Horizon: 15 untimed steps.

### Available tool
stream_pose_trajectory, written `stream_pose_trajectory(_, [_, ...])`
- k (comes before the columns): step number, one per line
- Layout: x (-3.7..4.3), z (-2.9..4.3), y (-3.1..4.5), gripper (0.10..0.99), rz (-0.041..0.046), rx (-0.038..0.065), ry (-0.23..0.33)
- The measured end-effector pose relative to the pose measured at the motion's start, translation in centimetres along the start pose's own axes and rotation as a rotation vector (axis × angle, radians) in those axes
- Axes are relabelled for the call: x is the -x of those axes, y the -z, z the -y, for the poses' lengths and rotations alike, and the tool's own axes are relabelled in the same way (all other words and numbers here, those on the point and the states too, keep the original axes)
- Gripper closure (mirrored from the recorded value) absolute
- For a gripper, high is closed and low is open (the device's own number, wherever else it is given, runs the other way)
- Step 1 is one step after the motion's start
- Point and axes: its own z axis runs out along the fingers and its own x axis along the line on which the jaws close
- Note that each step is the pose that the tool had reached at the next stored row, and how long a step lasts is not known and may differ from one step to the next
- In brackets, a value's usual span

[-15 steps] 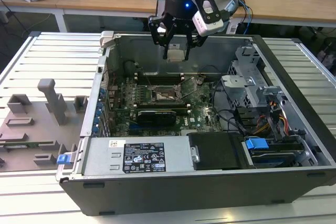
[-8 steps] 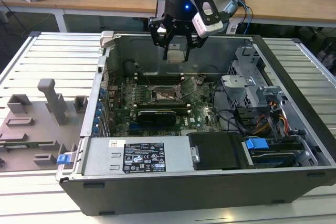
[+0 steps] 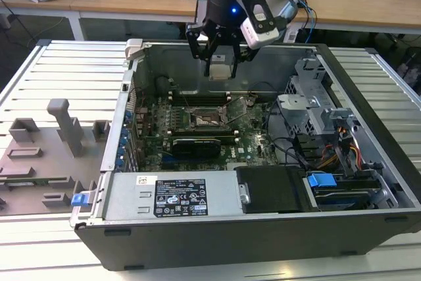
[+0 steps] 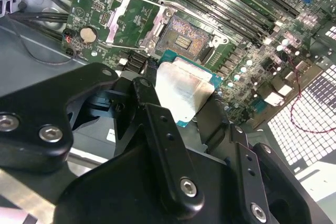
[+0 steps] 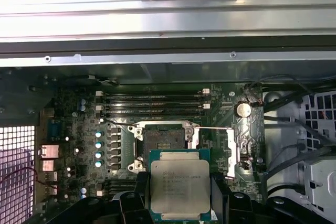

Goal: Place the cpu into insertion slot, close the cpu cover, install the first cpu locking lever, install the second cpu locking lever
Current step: 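Place the cpu into insertion slot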

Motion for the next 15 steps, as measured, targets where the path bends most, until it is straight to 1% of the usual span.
stream_pose_trajectory(15, [0.01,0.05,-0.58,0.541,0.0000,0.000,0.000])
